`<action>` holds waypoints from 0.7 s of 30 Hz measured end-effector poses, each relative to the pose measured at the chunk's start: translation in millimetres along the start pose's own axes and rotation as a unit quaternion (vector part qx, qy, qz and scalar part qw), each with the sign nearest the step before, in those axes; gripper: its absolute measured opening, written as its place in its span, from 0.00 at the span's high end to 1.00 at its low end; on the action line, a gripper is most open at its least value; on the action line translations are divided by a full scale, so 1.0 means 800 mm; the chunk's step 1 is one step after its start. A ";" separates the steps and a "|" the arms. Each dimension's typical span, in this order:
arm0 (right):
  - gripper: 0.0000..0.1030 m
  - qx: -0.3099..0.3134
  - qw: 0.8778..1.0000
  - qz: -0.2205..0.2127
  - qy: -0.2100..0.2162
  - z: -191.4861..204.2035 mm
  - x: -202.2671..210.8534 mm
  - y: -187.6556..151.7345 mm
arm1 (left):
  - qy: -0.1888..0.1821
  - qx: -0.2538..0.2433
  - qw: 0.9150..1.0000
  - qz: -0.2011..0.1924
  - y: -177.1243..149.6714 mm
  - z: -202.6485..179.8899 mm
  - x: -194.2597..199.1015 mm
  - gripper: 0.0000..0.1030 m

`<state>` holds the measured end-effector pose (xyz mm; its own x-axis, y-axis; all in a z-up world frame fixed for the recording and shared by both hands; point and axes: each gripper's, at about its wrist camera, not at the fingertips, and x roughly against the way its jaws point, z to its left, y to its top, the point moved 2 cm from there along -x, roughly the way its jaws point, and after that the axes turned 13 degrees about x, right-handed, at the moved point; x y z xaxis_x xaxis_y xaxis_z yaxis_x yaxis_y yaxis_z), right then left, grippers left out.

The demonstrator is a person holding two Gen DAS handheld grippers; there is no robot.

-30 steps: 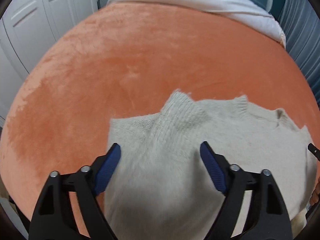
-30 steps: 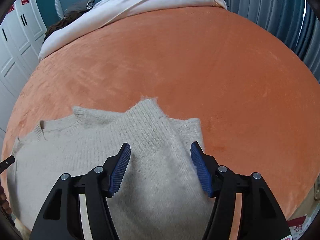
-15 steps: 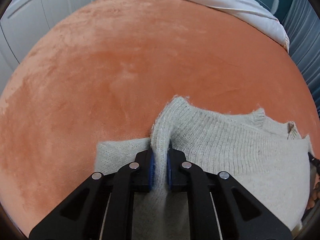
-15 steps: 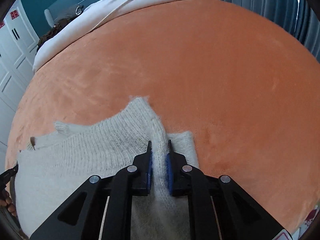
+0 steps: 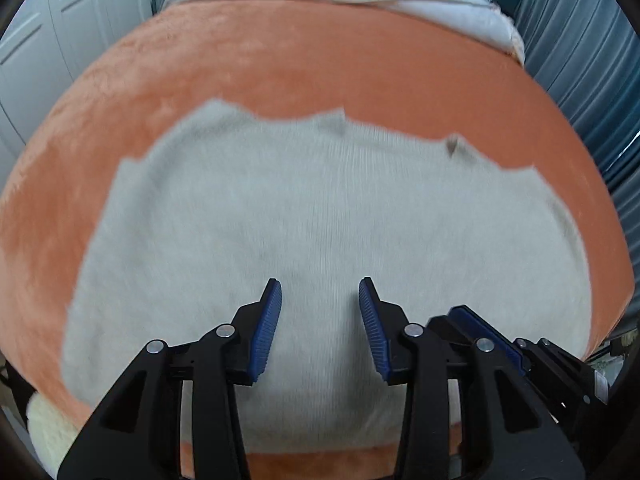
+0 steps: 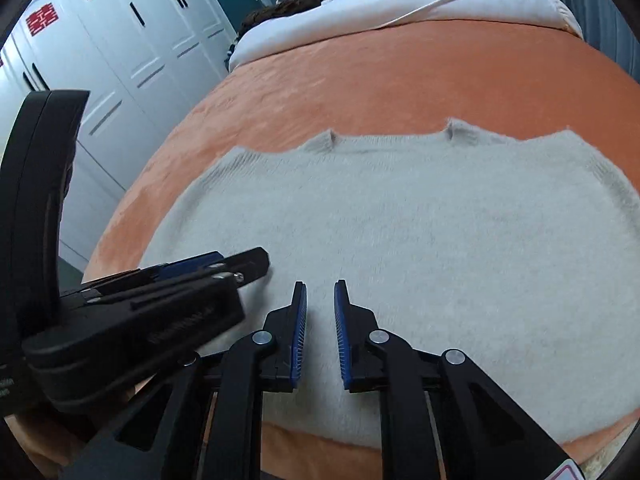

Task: Fold small clothes
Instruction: 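Pinch the sweater middle with the right tool and smooth it flat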

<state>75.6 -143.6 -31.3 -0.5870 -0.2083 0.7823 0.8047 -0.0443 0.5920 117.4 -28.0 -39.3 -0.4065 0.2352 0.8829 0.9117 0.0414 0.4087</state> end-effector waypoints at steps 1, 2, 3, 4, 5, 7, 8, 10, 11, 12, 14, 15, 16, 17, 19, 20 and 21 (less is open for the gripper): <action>0.89 0.002 1.000 0.006 -0.014 -0.006 0.001 -0.010 | 0.006 0.002 1.000 -0.001 -0.008 0.004 0.001 0.61; 0.92 -0.002 1.000 0.005 -0.030 -0.017 0.007 -0.018 | 0.015 -0.005 1.000 -0.004 -0.015 0.007 0.001 0.61; 0.92 -0.015 0.999 0.007 -0.048 -0.038 0.016 -0.026 | 0.023 -0.014 1.000 -0.009 -0.018 0.013 0.002 0.61; 0.94 -0.037 0.997 0.007 -0.060 -0.065 0.027 -0.034 | 0.030 -0.020 0.999 -0.014 -0.021 0.017 0.006 0.61; 0.96 -0.060 0.996 0.004 -0.073 -0.089 0.038 -0.043 | 0.033 -0.021 0.999 -0.016 -0.023 0.020 0.009 0.61; 1.00 -0.096 0.990 0.001 -0.101 -0.130 0.057 -0.054 | 0.035 -0.014 0.999 -0.015 -0.026 0.028 0.015 0.61; 0.99 -0.119 0.986 0.001 -0.113 -0.152 0.070 -0.065 | 0.036 -0.011 0.999 -0.015 -0.029 0.032 0.016 0.61; 0.99 -0.145 0.978 0.008 -0.147 -0.179 0.087 -0.084 | 0.042 -0.010 0.999 -0.016 -0.033 0.034 0.018 0.61; 1.00 -0.153 0.976 0.009 -0.154 -0.189 0.089 -0.092 | 0.044 -0.011 0.999 -0.017 -0.036 0.035 0.019 0.61; 1.00 -0.163 0.976 0.007 -0.145 -0.197 0.089 -0.099 | 0.047 -0.012 0.999 -0.017 -0.040 0.035 0.020 0.61; 1.00 -0.177 0.975 0.002 -0.134 -0.202 0.091 -0.106 | 0.054 -0.015 0.998 -0.016 -0.045 0.037 0.020 0.61; 1.00 -0.173 0.975 0.003 -0.139 -0.198 0.092 -0.105 | 0.057 -0.016 0.998 -0.015 -0.048 0.038 0.021 0.61; 1.00 -0.165 0.975 0.006 -0.149 -0.193 0.091 -0.102 | 0.059 -0.017 0.998 -0.015 -0.046 0.040 0.020 0.61; 1.00 -0.159 0.975 0.006 -0.157 -0.187 0.093 -0.102 | 0.061 -0.019 0.998 -0.015 -0.048 0.041 0.021 0.61; 0.97 -0.152 0.975 -0.013 -0.163 -0.174 0.103 -0.097 | 0.063 -0.018 0.998 -0.013 -0.050 0.045 0.023 0.61; 0.97 -0.148 0.974 -0.022 -0.168 -0.168 0.108 -0.094 | 0.065 -0.018 0.998 -0.014 -0.051 0.047 0.025 0.61; 0.94 -0.145 0.975 -0.023 -0.169 -0.167 0.111 -0.094 | 0.068 -0.018 0.997 -0.014 -0.053 0.051 0.026 0.61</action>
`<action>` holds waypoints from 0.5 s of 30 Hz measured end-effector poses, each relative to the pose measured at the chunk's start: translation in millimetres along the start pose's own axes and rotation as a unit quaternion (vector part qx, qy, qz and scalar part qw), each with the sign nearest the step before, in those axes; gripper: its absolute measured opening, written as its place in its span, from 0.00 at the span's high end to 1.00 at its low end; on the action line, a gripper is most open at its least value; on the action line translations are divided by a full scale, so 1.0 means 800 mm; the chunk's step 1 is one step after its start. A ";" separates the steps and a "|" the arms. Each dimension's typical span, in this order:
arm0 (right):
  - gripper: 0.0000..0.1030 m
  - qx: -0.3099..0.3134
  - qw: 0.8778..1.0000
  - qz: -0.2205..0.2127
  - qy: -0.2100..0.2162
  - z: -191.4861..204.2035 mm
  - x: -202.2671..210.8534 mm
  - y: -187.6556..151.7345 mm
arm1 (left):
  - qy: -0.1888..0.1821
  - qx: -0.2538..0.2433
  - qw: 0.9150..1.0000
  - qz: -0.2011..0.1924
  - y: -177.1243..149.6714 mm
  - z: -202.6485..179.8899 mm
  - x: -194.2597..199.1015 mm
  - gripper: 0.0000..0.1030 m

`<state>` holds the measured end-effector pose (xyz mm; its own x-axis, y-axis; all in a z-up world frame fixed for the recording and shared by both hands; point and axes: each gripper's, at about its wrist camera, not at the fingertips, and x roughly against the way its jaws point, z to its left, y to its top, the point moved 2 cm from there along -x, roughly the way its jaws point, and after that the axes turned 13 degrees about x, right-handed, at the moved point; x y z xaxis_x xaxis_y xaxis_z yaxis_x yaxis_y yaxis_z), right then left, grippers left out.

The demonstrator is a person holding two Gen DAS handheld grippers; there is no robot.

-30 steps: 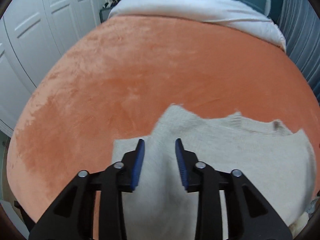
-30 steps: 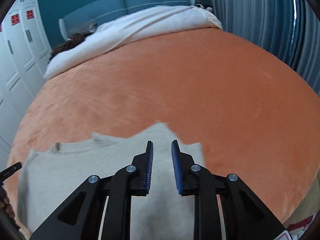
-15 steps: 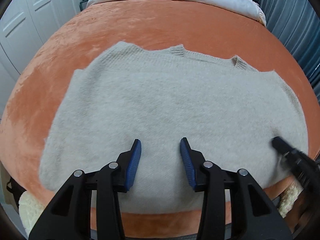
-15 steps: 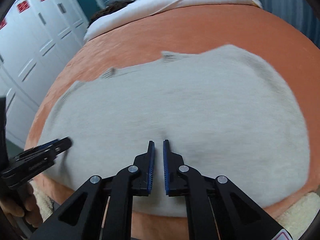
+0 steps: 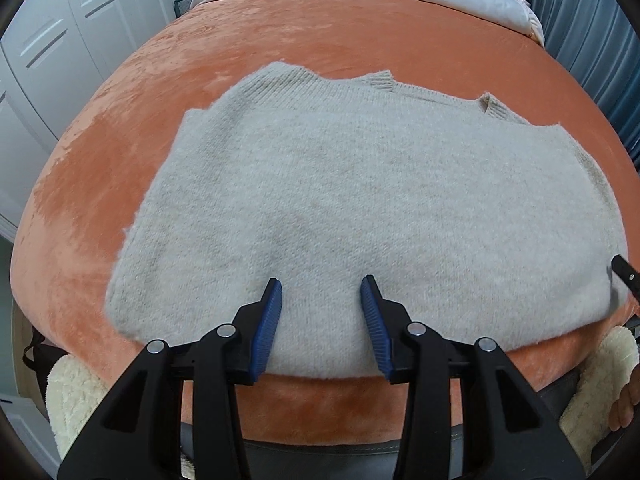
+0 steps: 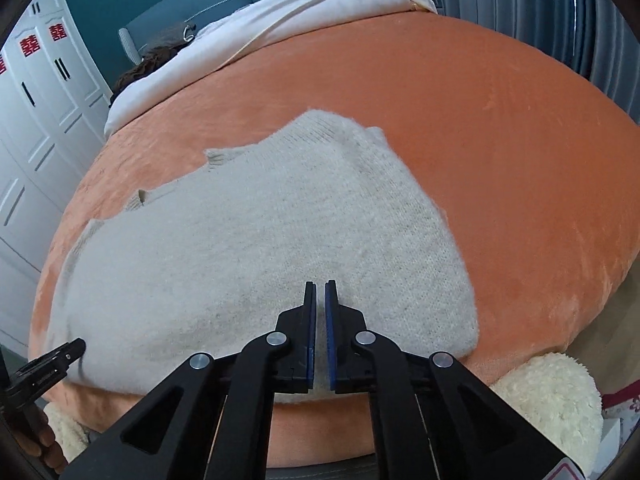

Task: Fold small clothes
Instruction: 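Pinch the sweater middle with the right tool and smooth it flat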

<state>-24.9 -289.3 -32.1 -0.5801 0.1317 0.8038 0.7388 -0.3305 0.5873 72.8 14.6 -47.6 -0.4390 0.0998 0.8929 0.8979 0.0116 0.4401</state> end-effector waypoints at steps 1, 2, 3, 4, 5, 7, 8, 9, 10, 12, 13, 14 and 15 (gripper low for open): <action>0.94 0.003 1.000 0.009 -0.001 0.004 -0.007 0.000 | 0.002 0.001 1.000 0.000 -0.002 0.003 0.000 0.61; 0.94 0.006 0.999 0.033 -0.006 0.003 -0.021 -0.004 | 0.002 0.004 1.000 0.001 -0.004 0.007 -0.001 0.61; 0.96 0.010 0.998 0.055 -0.005 0.001 -0.039 -0.010 | 0.002 0.006 1.000 0.001 -0.005 0.011 -0.002 0.61; 0.98 0.016 0.999 0.050 -0.004 0.000 -0.043 -0.014 | 0.002 0.006 1.000 0.001 -0.007 0.014 -0.002 0.61; 0.98 0.015 0.999 0.048 -0.006 0.002 -0.038 -0.014 | 0.004 0.005 1.000 0.001 -0.009 0.016 -0.002 0.61; 0.92 0.002 0.999 0.054 -0.007 0.003 -0.023 -0.007 | 0.003 0.007 1.000 0.000 -0.011 0.022 0.003 0.61; 0.89 -0.007 0.999 0.049 0.001 0.005 -0.016 -0.003 | 0.003 0.009 1.000 0.001 -0.012 0.024 0.003 0.61; 0.88 -0.004 0.999 0.047 0.005 0.009 -0.013 0.000 | 0.004 0.011 1.000 0.001 -0.013 0.025 0.003 0.61; 0.88 0.012 0.999 0.052 -0.003 0.014 -0.016 0.000 | 0.005 0.012 1.000 0.002 -0.014 0.026 0.001 0.60; 0.88 0.048 0.995 0.079 -0.032 0.021 -0.035 -0.008 | 0.011 0.009 1.000 0.000 -0.016 0.025 -0.001 0.60; 0.89 0.057 0.995 0.080 -0.036 0.023 -0.041 -0.008 | 0.014 0.005 1.000 -0.001 -0.016 0.023 -0.001 0.60; 0.89 0.069 0.994 0.074 -0.047 0.028 -0.038 -0.007 | 0.016 0.003 1.000 -0.002 -0.016 0.022 -0.001 0.60; 0.88 0.081 0.992 0.076 -0.057 0.034 -0.038 -0.005 | 0.016 0.002 1.000 -0.002 -0.017 0.023 -0.001 0.60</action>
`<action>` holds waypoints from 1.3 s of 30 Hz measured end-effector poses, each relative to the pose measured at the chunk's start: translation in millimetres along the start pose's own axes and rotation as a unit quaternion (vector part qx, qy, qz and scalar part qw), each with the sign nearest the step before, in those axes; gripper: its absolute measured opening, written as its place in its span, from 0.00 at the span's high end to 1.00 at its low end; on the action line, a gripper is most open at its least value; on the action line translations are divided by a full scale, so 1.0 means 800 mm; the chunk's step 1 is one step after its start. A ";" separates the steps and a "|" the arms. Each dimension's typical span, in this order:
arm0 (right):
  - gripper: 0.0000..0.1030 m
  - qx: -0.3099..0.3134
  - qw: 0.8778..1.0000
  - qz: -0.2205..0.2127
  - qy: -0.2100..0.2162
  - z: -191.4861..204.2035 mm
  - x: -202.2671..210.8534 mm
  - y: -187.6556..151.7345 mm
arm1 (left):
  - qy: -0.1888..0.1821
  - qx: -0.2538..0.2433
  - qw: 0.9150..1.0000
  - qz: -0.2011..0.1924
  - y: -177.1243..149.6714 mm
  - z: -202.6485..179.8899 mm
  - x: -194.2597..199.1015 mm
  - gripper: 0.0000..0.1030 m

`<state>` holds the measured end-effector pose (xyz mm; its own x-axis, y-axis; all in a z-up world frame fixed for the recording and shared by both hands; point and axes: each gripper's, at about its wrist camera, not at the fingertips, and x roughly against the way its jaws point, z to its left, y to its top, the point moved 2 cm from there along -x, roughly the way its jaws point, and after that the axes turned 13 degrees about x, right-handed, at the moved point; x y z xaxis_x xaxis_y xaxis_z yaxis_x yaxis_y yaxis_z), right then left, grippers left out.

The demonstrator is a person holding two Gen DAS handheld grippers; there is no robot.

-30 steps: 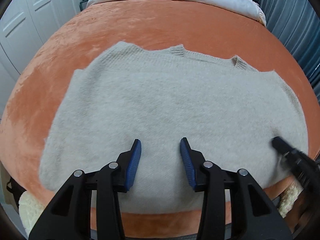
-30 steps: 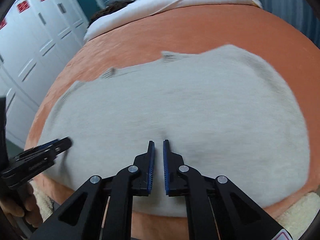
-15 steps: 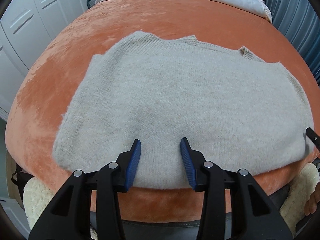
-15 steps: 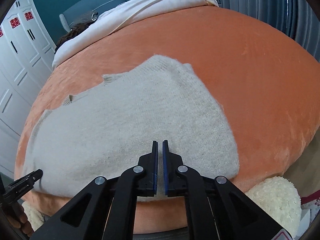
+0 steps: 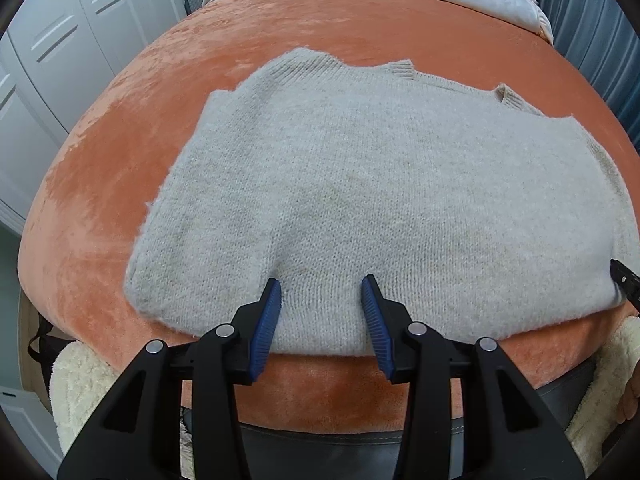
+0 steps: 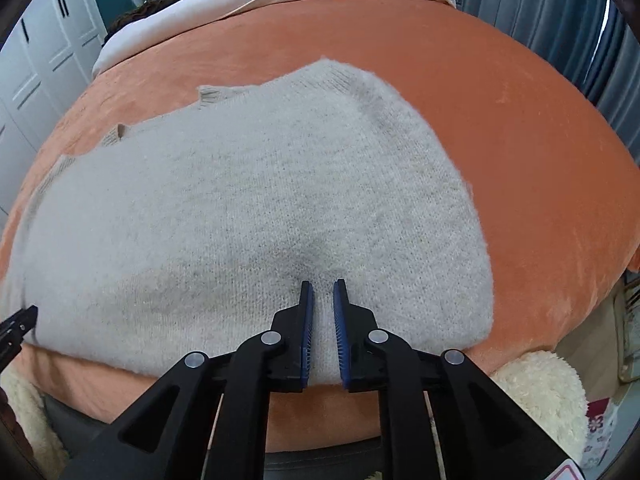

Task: Fold small clothes
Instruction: 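Pinch the sweater middle with the right tool and smooth it flat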

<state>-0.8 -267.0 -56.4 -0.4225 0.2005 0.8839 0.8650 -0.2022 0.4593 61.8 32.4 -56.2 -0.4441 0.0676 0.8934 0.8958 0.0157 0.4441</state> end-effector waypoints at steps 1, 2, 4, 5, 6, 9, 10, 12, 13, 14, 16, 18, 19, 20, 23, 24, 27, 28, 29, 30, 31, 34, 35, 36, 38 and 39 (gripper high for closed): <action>0.88 0.012 1.000 0.002 -0.012 0.005 0.000 0.002 | 0.000 -0.001 1.000 -0.001 -0.001 0.001 -0.001 0.60; 0.88 0.020 1.000 0.004 -0.020 0.008 0.000 0.001 | 0.000 0.000 1.000 0.000 -0.001 0.000 -0.001 0.59; 0.88 0.034 0.999 0.003 -0.035 0.012 -0.002 0.001 | 0.003 -0.002 1.000 -0.001 -0.001 0.000 -0.001 0.59; 0.88 0.037 0.999 0.002 -0.039 0.014 -0.002 0.000 | 0.006 -0.004 1.000 -0.002 -0.002 -0.002 -0.001 0.59; 0.88 0.040 0.998 0.001 -0.042 0.015 -0.002 -0.001 | 0.008 -0.006 1.000 -0.003 -0.003 -0.003 -0.001 0.59; 0.87 0.045 0.998 0.001 -0.048 0.018 -0.004 -0.001 | 0.011 -0.009 1.000 -0.006 -0.005 -0.004 -0.004 0.58; 0.87 0.046 0.998 0.000 -0.049 0.018 -0.004 -0.002 | 0.010 -0.008 1.000 -0.006 -0.006 -0.004 -0.005 0.58; 0.87 0.046 0.998 0.000 -0.052 0.020 -0.001 -0.004 | 0.008 -0.007 1.000 -0.008 -0.007 -0.003 -0.006 0.57; 0.87 0.045 0.998 0.000 -0.053 0.020 0.001 -0.006 | 0.007 -0.008 1.000 -0.009 -0.007 -0.003 -0.006 0.57; 0.87 0.044 0.998 0.000 -0.054 0.021 0.001 -0.007 | 0.008 -0.008 1.000 -0.009 -0.007 -0.003 -0.006 0.57; 0.87 0.041 0.998 0.000 -0.055 0.021 0.001 -0.008 | 0.009 -0.012 1.000 -0.013 -0.008 -0.003 -0.007 0.57; 0.87 0.037 0.998 -0.001 -0.054 0.024 0.000 -0.009 | 0.009 -0.014 1.000 -0.017 -0.010 -0.003 -0.008 0.57; 0.87 0.036 0.998 -0.002 -0.054 0.023 0.000 -0.009 | 0.009 -0.014 1.000 -0.019 -0.010 -0.003 -0.009 0.56; 0.87 0.037 0.998 -0.003 -0.055 0.023 -0.001 -0.010 | 0.009 -0.015 1.000 -0.021 -0.011 -0.003 -0.009 0.56; 0.87 0.042 0.997 -0.006 -0.058 0.025 -0.002 -0.012 | 0.010 -0.018 0.999 -0.027 -0.015 -0.004 -0.009 0.56; 0.87 0.041 0.998 -0.006 -0.057 0.024 -0.002 -0.012 | 0.010 -0.019 0.999 -0.028 -0.015 -0.004 -0.009 0.56; 0.87 0.027 0.999 -0.009 -0.046 0.017 -0.003 -0.014 | 0.011 -0.021 0.999 -0.029 -0.017 -0.005 -0.008 0.56; 0.87 0.023 0.999 -0.010 -0.041 0.014 -0.004 -0.014 | 0.010 -0.021 0.999 -0.029 -0.017 -0.004 -0.008 0.56; 0.87 0.021 0.999 -0.010 -0.038 0.012 -0.004 -0.014 | 0.010 -0.021 0.999 -0.030 -0.018 -0.004 -0.008 0.56; 0.87 0.020 0.999 -0.011 -0.034 0.009 -0.005 -0.014 | 0.009 -0.021 0.999 -0.030 -0.018 -0.004 -0.008 0.56; 0.87 0.018 0.999 -0.011 -0.031 0.008 -0.006 -0.015 | 0.009 -0.022 0.999 -0.030 -0.018 -0.004 -0.008 0.56; 0.87 0.015 1.000 -0.009 -0.023 0.003 -0.008 -0.014 | 0.010 -0.025 0.999 -0.033 -0.019 -0.004 -0.008 0.56; 0.87 0.014 1.000 -0.008 -0.021 0.002 -0.009 -0.013 | 0.011 -0.025 0.999 -0.033 -0.019 -0.004 -0.008 0.56; 0.87 0.013 1.000 -0.007 -0.019 0.002 -0.010 -0.013 | 0.011 -0.025 0.999 -0.033 -0.020 -0.004 -0.008 0.56; 0.87 0.010 1.000 -0.007 -0.014 0.000 -0.011 -0.013 | 0.010 -0.024 0.999 -0.033 -0.020 -0.005 -0.009 0.56; 0.87 0.007 1.000 -0.007 -0.011 -0.001 -0.012 -0.013 | 0.010 -0.024 0.999 -0.034 -0.020 -0.005 -0.009 0.56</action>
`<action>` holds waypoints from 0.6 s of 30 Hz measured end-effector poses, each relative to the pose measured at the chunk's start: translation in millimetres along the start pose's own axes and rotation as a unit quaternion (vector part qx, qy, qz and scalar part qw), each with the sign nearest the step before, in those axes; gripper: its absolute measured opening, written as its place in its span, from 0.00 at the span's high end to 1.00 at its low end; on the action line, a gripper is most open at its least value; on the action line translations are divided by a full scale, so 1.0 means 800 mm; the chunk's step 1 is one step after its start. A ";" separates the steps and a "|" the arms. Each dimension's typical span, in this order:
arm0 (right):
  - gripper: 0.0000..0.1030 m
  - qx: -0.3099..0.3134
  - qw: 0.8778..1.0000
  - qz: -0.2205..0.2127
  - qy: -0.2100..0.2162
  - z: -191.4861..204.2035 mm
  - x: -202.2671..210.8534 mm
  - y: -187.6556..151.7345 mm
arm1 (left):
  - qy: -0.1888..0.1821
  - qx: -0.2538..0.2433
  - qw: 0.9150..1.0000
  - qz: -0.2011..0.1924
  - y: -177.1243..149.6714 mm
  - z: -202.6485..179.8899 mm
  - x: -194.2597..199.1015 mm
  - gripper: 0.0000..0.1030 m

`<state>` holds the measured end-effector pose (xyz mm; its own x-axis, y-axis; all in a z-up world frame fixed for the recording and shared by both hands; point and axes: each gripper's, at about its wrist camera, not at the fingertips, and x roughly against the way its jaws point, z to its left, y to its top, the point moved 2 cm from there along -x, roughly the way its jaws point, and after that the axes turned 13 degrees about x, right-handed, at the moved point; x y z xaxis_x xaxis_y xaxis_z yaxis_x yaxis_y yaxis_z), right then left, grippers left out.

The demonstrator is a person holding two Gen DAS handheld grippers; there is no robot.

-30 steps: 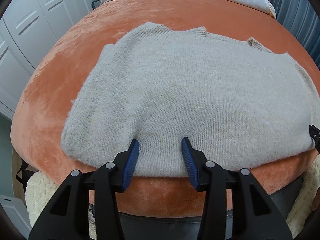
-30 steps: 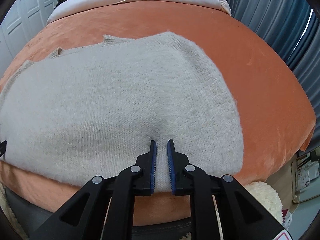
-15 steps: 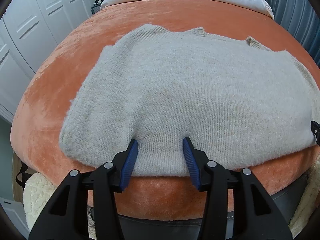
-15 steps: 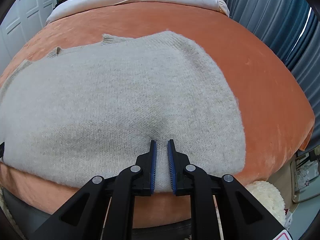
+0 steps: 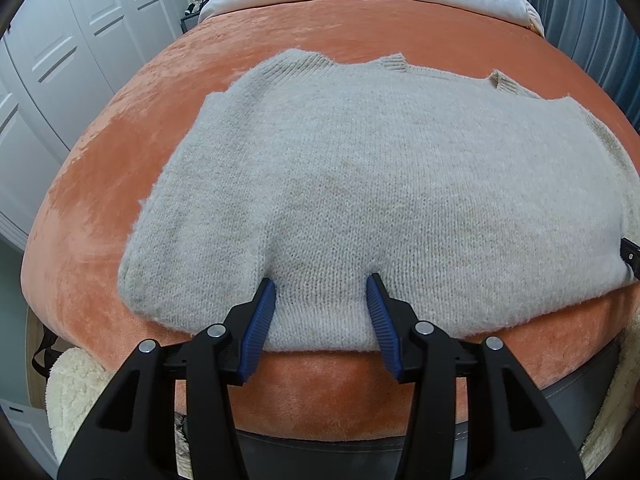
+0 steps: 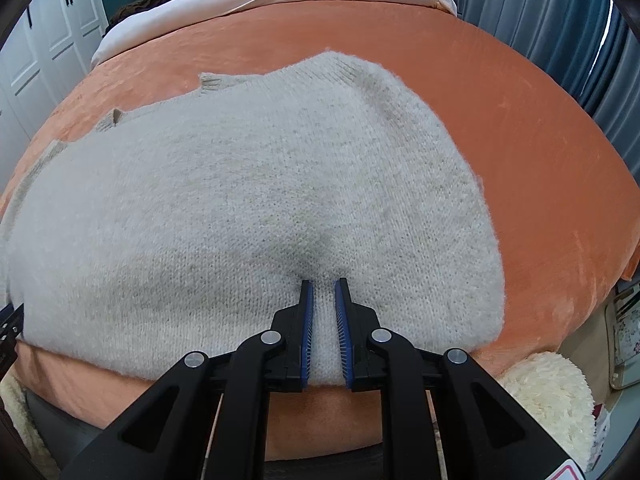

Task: Fold small clothes
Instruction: 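Pinch the sweater middle with the right tool and smooth it flat, then grasp one side of the sweater with the left tool and fold it inward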

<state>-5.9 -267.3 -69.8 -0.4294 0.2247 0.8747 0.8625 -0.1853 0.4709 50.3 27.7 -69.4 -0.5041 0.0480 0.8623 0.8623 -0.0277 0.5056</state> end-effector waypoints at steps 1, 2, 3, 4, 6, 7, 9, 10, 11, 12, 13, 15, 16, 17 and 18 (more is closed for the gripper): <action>0.87 -0.001 1.000 -0.001 0.002 0.000 -0.001 0.000 | 0.000 -0.001 1.000 -0.001 0.000 0.000 0.000 0.56; 0.87 -0.001 1.000 -0.002 0.002 0.000 -0.001 0.000 | 0.000 -0.001 1.000 -0.001 0.000 0.000 -0.001 0.55; 0.87 -0.002 1.000 -0.003 0.003 0.000 -0.001 -0.001 | 0.000 -0.001 1.000 -0.002 -0.001 0.000 -0.001 0.55; 0.87 -0.002 1.000 -0.003 0.004 0.000 -0.002 -0.001 | 0.001 -0.001 1.000 -0.002 -0.001 0.000 -0.002 0.55; 0.87 -0.005 1.000 -0.005 0.008 -0.003 -0.003 -0.001 | 0.001 -0.002 1.000 -0.005 -0.002 -0.001 -0.002 0.55; 0.87 -0.007 1.000 -0.006 0.010 -0.004 -0.003 -0.001 | 0.002 -0.003 1.000 -0.007 -0.003 -0.001 -0.002 0.55; 0.87 -0.007 1.000 -0.009 0.012 -0.005 -0.004 -0.002 | 0.002 -0.004 1.000 -0.011 -0.004 -0.001 -0.002 0.55; 0.87 -0.005 1.000 -0.011 0.010 -0.004 -0.003 -0.002 | 0.000 -0.002 1.000 -0.014 -0.005 -0.001 -0.001 0.55; 0.87 -0.003 1.000 -0.015 0.008 -0.003 -0.002 -0.002 | -0.008 0.006 1.000 -0.017 -0.004 0.002 0.002 0.55; 0.87 -0.001 1.000 -0.018 0.006 -0.003 0.000 -0.003 | -0.025 0.020 0.999 -0.023 -0.003 0.007 0.009 0.55; 0.87 -0.001 1.000 -0.022 0.003 -0.003 0.004 -0.002 | -0.054 0.046 0.997 -0.030 -0.003 0.018 0.022 0.55; 0.85 -0.014 0.999 -0.039 0.001 -0.004 0.024 0.000 | -0.092 0.099 0.990 -0.047 -0.003 0.043 0.044 0.45; 0.83 -0.024 0.998 -0.049 0.011 -0.002 0.036 0.001 | -0.091 0.125 0.986 -0.066 -0.002 0.060 0.056 0.35; 0.83 -0.030 0.997 -0.062 0.033 0.004 0.048 0.004 | -0.092 0.146 0.981 -0.087 -0.002 0.076 0.067 0.31; 0.83 -0.024 0.996 -0.073 0.051 0.015 0.060 0.011 | -0.092 0.166 0.977 -0.098 -0.001 0.091 0.072 0.29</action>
<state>-15.6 -246.4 -25.4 -0.5765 0.1544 0.8024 0.7759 -0.2044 0.5968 23.7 103.3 -22.0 -0.6700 0.1992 0.7151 0.7339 0.3230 0.5976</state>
